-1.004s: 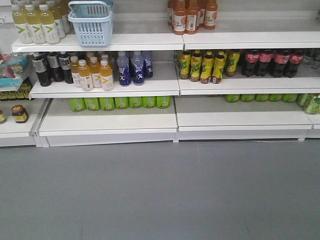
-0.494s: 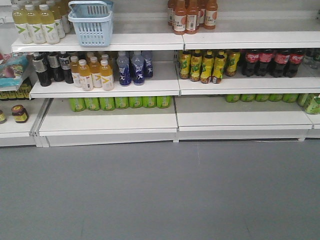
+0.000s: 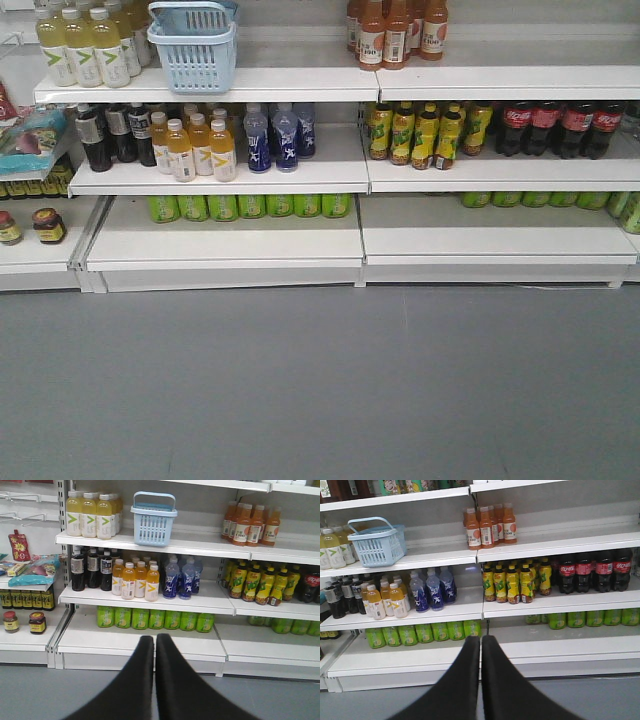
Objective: Place coke in basket with both arms
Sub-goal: 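Drive the base toward the shelf holding the light-blue basket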
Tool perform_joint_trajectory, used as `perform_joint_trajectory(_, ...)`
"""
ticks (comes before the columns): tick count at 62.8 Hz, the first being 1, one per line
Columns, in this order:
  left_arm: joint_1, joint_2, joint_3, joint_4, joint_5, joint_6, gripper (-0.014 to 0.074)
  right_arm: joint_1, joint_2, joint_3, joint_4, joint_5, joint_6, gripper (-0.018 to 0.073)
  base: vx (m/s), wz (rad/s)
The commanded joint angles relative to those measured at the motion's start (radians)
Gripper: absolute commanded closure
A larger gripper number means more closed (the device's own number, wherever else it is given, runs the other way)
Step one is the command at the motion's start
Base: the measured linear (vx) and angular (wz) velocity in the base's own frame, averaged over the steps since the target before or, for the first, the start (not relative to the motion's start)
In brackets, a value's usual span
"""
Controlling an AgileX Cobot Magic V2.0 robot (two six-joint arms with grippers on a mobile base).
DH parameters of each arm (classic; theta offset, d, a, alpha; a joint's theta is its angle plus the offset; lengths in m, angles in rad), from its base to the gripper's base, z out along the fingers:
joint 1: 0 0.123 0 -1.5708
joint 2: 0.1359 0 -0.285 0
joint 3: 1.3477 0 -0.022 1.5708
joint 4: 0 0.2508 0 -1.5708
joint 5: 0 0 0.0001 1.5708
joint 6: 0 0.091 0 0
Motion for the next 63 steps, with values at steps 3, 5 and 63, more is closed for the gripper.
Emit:
perform_joint_trajectory(3,0.001,-0.021,0.013,-0.007,-0.069,-0.003,0.0603,0.001,-0.015,0.015,-0.004,-0.071,-0.009,0.0564,0.04,0.02)
perform_joint_trajectory(5,0.001,-0.021,0.013,-0.007,-0.069,-0.003,0.0603,0.001,-0.015,0.015,-0.004,-0.071,-0.009,0.0564,0.05,0.01)
perform_joint_trajectory(63,0.001,-0.021,0.013,-0.007,-0.069,-0.003,0.0603,0.001,-0.015,0.015,-0.004,-0.071,-0.009,0.0564,0.06,0.05)
